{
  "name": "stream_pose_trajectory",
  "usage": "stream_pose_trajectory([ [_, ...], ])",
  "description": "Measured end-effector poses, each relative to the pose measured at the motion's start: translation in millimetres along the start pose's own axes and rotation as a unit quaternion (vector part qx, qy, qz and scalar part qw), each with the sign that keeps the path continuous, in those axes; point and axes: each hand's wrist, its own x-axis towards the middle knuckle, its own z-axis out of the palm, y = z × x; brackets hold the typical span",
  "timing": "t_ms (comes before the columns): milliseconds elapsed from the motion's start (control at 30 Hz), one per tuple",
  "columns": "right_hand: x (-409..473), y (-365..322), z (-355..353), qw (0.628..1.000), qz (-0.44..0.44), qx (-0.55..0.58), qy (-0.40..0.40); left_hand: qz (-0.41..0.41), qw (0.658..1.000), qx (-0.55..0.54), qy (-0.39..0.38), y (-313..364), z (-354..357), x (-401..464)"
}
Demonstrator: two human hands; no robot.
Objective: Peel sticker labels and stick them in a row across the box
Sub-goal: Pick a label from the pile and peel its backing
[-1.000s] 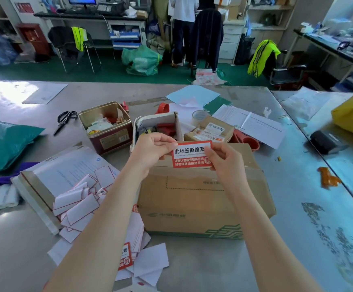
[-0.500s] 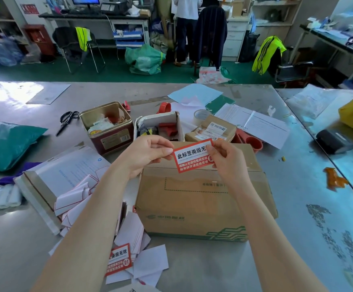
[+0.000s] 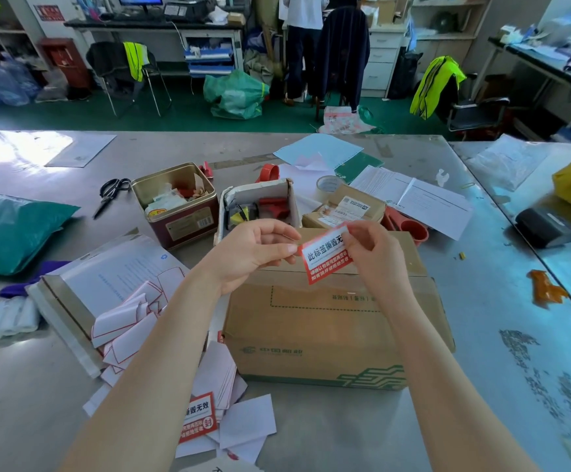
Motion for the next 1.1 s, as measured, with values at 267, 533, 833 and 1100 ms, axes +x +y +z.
stream_pose_trajectory([
  [267,-17.0,-13.6,-2.0,0.995,-0.085,0.027,-0.042,0.060,0.995,-0.054,0.057,0.0,22.0,1.6],
  [533,-23.5,-11.0,0.2,0.990,-0.089,0.058,-0.093,0.084,0.988,-0.077,0.101,-3.7,34.6,-1.9],
  [833,-24.9,-14.1,-0.2,0.990,-0.114,0.044,-0.066,0.102,0.983,-0.079,0.131,-3.4,40.8,-3.9],
  [1100,-24.7,-13.7,0.0,0.989,-0.144,0.021,-0.034,0.118,0.978,-0.030,0.169,-4.4,46.1,-3.9],
])
